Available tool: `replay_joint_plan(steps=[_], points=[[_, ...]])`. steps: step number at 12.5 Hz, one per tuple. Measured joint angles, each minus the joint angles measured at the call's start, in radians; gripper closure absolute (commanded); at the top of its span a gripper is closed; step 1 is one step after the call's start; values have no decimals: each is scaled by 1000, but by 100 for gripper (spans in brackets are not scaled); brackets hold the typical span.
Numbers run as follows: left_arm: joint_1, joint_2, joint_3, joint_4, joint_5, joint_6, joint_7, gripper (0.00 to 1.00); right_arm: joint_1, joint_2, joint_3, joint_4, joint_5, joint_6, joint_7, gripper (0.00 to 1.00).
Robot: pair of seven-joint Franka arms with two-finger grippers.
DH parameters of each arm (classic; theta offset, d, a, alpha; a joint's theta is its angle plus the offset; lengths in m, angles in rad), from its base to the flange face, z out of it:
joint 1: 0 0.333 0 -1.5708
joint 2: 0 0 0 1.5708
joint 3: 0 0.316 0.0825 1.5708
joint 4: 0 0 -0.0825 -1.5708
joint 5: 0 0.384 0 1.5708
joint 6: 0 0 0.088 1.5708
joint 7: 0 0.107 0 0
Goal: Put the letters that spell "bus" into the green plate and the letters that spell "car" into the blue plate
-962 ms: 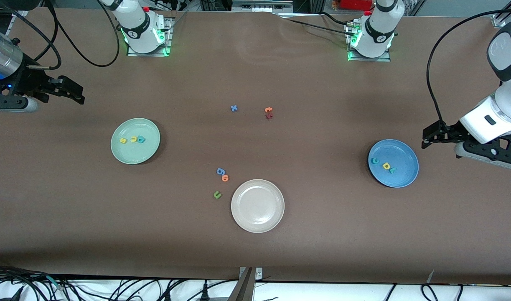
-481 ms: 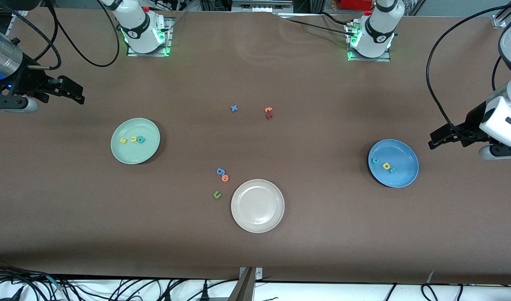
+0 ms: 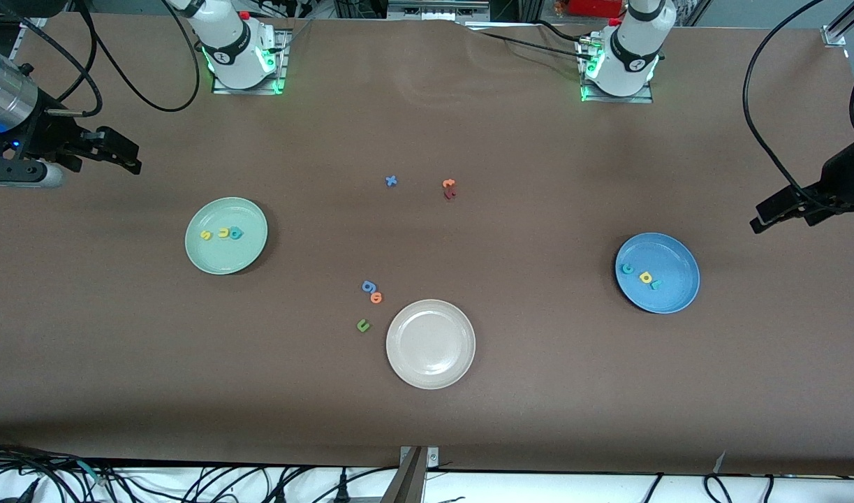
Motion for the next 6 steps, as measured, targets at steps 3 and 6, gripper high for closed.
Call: replay_joint_plan(steps=[3,6], points=[[98,-58,-116,-66,0,1,0,0,0,0,0,0,0,0,0,0],[99,-123,-127,-119,0,3,-2,0,0,0,0,0,0,0,0,0]])
